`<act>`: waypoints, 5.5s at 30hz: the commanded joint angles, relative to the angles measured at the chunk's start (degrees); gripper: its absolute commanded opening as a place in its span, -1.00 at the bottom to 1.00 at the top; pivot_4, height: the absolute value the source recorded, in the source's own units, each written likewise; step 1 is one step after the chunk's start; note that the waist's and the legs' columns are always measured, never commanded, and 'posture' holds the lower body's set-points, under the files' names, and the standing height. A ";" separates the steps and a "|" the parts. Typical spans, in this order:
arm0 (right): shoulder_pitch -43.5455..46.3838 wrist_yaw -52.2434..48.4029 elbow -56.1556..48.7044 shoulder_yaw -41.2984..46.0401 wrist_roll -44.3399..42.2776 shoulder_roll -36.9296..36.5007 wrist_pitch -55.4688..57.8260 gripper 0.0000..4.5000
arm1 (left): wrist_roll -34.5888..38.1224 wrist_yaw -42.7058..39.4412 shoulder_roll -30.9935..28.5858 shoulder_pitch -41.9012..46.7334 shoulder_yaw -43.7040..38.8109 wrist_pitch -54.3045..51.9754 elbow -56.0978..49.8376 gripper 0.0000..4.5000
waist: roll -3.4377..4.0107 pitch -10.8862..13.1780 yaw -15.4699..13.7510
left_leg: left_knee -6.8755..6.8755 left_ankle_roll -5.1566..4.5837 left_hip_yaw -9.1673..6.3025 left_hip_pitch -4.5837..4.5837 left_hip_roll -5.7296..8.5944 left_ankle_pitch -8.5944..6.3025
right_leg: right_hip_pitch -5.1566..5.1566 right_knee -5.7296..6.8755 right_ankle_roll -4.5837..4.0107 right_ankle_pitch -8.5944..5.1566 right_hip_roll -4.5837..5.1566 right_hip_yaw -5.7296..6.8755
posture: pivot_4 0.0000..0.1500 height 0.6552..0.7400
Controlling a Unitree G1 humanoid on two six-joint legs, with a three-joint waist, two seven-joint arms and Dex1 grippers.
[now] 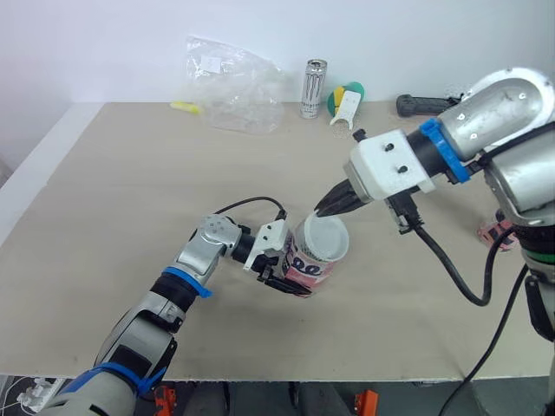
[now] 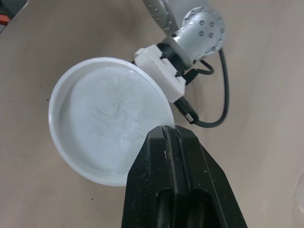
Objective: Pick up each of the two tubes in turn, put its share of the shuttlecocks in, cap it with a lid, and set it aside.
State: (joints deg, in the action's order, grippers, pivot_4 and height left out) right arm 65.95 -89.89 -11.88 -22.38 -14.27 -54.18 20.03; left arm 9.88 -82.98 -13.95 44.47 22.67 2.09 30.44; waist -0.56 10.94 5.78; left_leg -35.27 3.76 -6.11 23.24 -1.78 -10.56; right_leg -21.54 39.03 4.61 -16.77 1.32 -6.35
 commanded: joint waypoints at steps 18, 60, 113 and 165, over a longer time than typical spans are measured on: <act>0.82 3.15 2.51 4.66 3.31 7.51 2.17 0.64 | -3.40 -0.40 -2.93 -2.47 1.30 -2.49 2.35 0.41 | -0.17 -0.11 0.17 | 0.01 -0.03 -0.04 -0.16 -0.08 -0.03 | 0.09 0.01 -0.12 0.00 -0.08 0.05 | 1.00 1.00; -8.52 5.29 -2.89 9.61 -7.78 9.76 14.65 -0.59 | -2.97 -0.79 -3.40 -2.92 0.84 -2.66 1.82 0.41 | -0.80 -0.69 0.04 | 0.06 -0.18 -0.12 -0.35 -0.15 -0.13 | 0.21 0.03 -0.30 0.03 -0.12 0.18 | 1.00 1.00; -60.76 40.84 -23.32 24.89 -16.28 11.45 14.45 1.00 | 28.58 -2.78 -29.02 -13.00 -24.03 -28.52 -35.92 0.97 | -0.48 0.02 -3.09 | -0.09 -0.14 -0.24 0.68 -0.02 -0.32 | -0.43 -0.03 -0.19 -0.35 0.06 0.40 | 1.00 1.00; -55.46 60.24 14.25 56.93 -12.32 16.65 0.30 0.11 | 21.59 12.17 0.56 6.43 -16.19 -26.83 -19.61 1.00 | -0.22 -0.01 -2.98 | -0.23 -0.02 -0.24 0.79 0.14 -0.22 | -0.43 0.00 -0.46 0.03 0.11 0.32 | 1.00 1.00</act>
State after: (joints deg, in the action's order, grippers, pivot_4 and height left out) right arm 9.81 -29.21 2.87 33.46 -25.98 -37.11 22.33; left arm 31.45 -71.15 -13.78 49.38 7.02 -25.96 11.30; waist -0.78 10.93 2.80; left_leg -35.50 3.74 -6.35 24.03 -1.64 -10.78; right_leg -21.97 39.03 4.15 -16.73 1.43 -6.04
